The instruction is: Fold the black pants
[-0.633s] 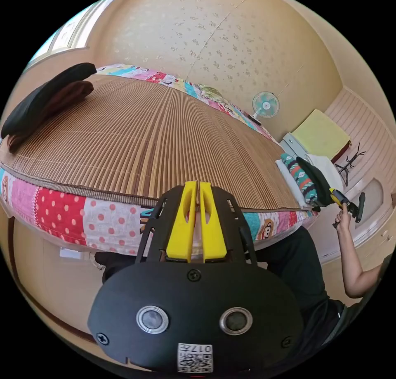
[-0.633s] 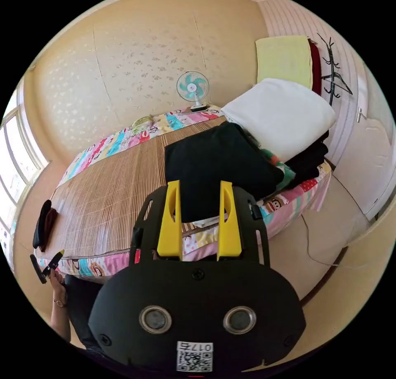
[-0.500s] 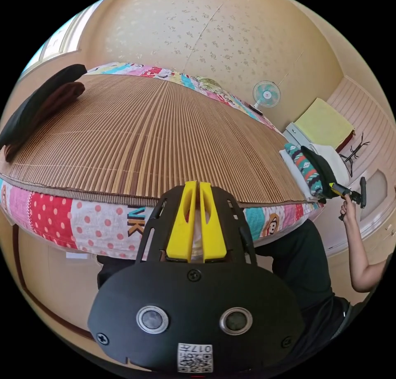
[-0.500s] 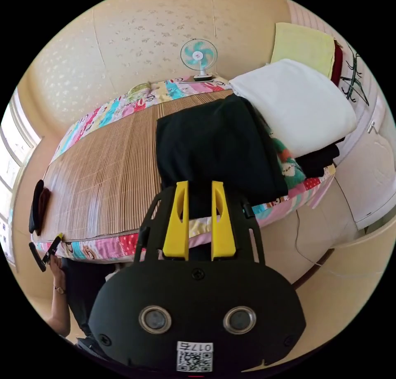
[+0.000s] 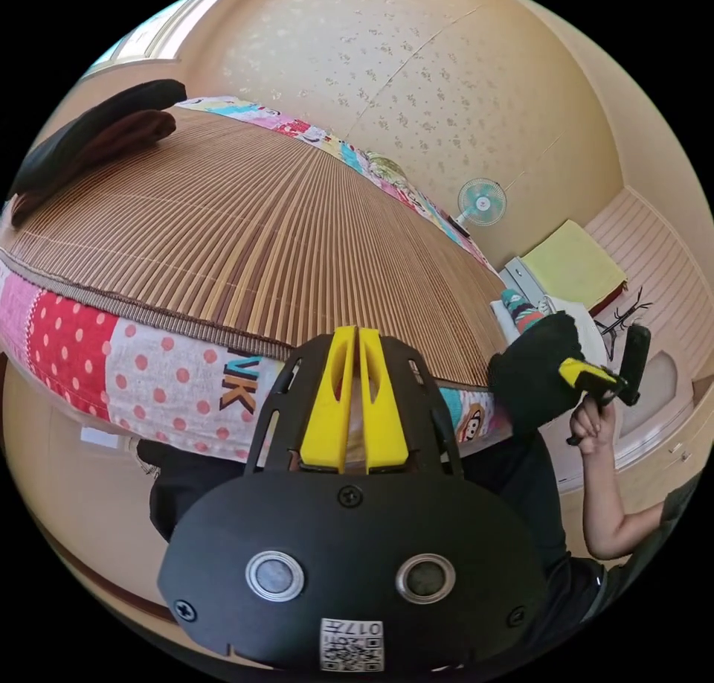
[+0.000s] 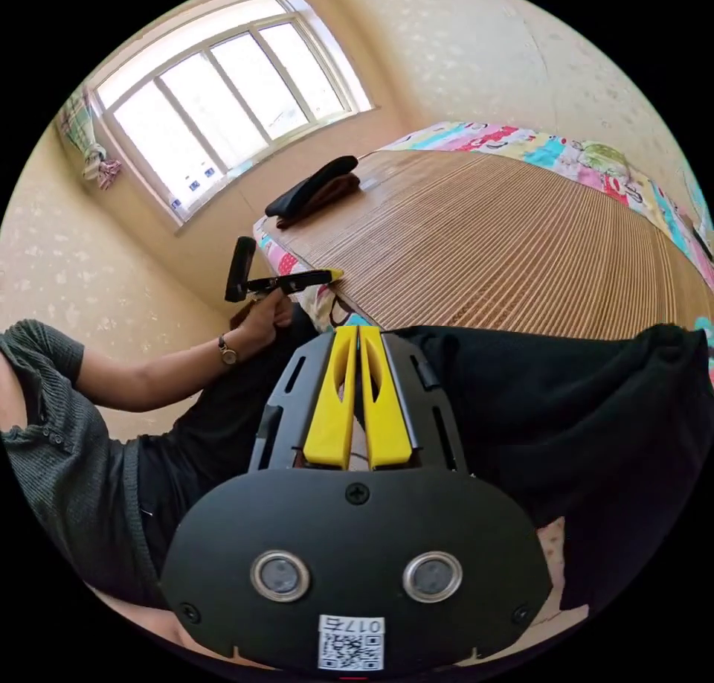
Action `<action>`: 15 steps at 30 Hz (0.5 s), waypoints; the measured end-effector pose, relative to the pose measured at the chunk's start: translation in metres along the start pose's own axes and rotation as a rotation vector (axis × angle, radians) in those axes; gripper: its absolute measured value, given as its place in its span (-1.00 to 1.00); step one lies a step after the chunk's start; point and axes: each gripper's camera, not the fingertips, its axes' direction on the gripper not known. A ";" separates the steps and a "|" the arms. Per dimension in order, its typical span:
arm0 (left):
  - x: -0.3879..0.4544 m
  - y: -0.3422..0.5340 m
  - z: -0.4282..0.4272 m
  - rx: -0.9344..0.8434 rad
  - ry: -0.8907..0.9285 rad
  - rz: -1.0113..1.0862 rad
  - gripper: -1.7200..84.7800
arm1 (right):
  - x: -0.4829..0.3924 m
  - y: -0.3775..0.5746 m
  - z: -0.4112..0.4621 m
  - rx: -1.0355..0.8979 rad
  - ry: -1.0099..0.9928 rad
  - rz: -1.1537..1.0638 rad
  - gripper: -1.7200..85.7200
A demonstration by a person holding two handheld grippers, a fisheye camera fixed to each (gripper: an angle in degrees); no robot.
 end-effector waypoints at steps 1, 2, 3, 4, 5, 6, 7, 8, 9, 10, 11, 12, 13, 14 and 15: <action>0.000 0.000 -0.003 0.006 0.007 -0.010 -0.98 | 0.002 0.014 0.007 0.001 -0.041 0.061 -0.94; 0.000 -0.001 -0.004 0.009 0.008 -0.014 -0.98 | 0.007 0.029 0.001 0.033 -0.083 0.138 -0.94; 0.000 -0.002 -0.007 0.016 0.011 -0.020 -0.98 | 0.010 0.037 -0.006 0.057 -0.102 0.173 -0.94; 0.000 -0.004 -0.010 0.018 0.013 -0.020 -0.98 | 0.016 0.052 -0.025 0.113 -0.134 0.230 -0.93; 0.001 -0.006 -0.011 0.016 0.013 -0.019 -0.98 | 0.022 0.068 -0.051 0.177 -0.119 0.296 -0.92; 0.001 -0.010 -0.012 0.009 0.013 -0.014 -0.98 | 0.025 0.077 -0.065 0.211 -0.094 0.336 -0.91; 0.002 -0.015 -0.014 0.002 0.015 -0.009 -0.98 | 0.028 0.096 -0.098 0.287 -0.030 0.420 -0.90; 0.002 -0.017 -0.014 -0.001 0.017 -0.007 -0.98 | 0.027 0.114 -0.129 0.358 0.032 0.476 -0.88; 0.003 -0.022 -0.016 -0.006 0.021 -0.003 -0.98 | 0.026 0.123 -0.143 0.385 0.063 0.499 -0.88; 0.003 -0.026 -0.017 -0.009 0.025 -0.003 -0.98 | 0.024 0.139 -0.166 0.415 0.128 0.549 -0.86; 0.004 -0.028 -0.017 -0.009 0.027 -0.004 -0.98 | 0.022 0.153 -0.186 0.446 0.187 0.605 -0.84; 0.004 -0.032 -0.018 -0.006 0.029 -0.008 -0.98 | 0.021 0.161 -0.196 0.470 0.219 0.643 -0.82; 0.006 -0.036 -0.019 -0.003 0.028 -0.012 -0.98 | 0.018 0.177 -0.215 0.532 0.271 0.731 -0.77; 0.007 -0.037 -0.020 -0.001 0.027 -0.013 -0.98 | 0.016 0.192 -0.233 0.606 0.291 0.789 -0.72; 0.009 -0.041 -0.021 0.003 0.021 -0.015 -0.98 | 0.016 0.199 -0.241 0.641 0.297 0.819 -0.70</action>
